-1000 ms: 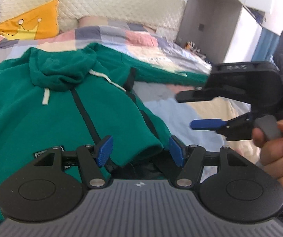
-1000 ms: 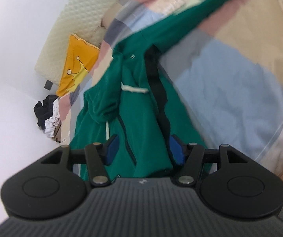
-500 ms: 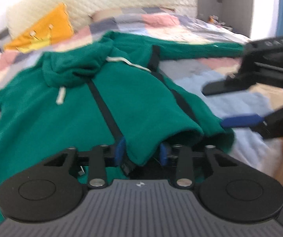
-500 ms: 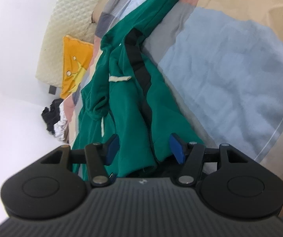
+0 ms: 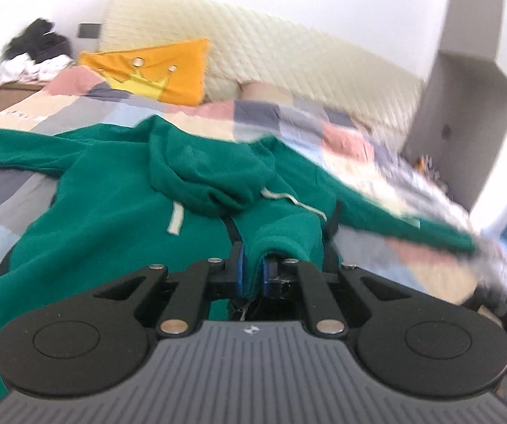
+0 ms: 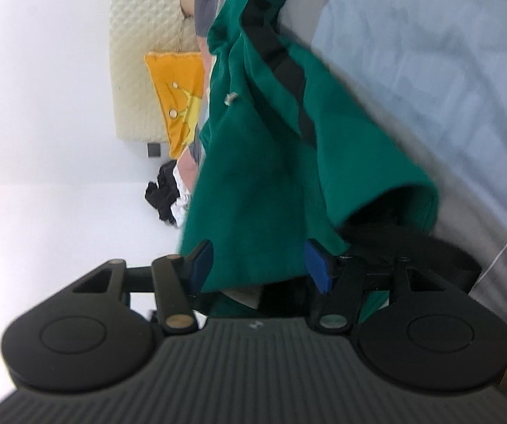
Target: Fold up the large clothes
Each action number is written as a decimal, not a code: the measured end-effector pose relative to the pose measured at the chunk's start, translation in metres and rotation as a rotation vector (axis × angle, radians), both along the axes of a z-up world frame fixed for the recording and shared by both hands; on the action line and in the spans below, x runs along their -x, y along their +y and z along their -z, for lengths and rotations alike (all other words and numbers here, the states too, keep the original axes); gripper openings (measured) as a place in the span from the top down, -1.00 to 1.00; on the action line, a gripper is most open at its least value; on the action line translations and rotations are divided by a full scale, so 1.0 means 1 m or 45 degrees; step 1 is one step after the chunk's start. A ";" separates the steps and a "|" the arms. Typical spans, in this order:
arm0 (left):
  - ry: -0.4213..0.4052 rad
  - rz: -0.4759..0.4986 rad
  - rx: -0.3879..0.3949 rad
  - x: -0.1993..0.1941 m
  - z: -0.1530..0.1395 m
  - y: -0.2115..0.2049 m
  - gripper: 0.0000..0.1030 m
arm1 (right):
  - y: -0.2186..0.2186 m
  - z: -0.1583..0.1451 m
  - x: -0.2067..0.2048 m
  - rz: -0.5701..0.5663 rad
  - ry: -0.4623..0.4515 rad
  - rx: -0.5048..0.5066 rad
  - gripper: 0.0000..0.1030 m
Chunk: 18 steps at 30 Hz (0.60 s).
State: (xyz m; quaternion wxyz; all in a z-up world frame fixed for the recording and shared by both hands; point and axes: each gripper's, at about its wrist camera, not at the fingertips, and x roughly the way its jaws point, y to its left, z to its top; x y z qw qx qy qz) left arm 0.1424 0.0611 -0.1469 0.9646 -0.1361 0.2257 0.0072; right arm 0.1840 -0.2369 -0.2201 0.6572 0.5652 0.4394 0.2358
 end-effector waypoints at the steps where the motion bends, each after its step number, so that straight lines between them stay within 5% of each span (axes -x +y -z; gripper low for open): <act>1: -0.008 -0.013 0.026 0.002 -0.003 0.005 0.78 | 0.004 0.002 0.000 -0.009 0.008 0.008 -0.16; 4: -0.015 -0.036 0.094 0.007 -0.006 0.016 0.78 | 0.014 0.007 -0.001 -0.023 0.032 0.060 -0.17; 7: -0.025 -0.051 0.130 0.010 -0.009 0.022 0.78 | 0.019 0.012 -0.003 -0.006 0.050 0.081 -0.52; 14: -0.034 -0.061 0.146 0.016 -0.011 0.026 0.78 | 0.037 0.014 -0.019 -0.024 -0.001 0.106 -0.52; 18: -0.025 -0.051 0.152 0.022 -0.013 0.026 0.78 | 0.036 0.005 -0.022 0.020 -0.061 0.219 0.09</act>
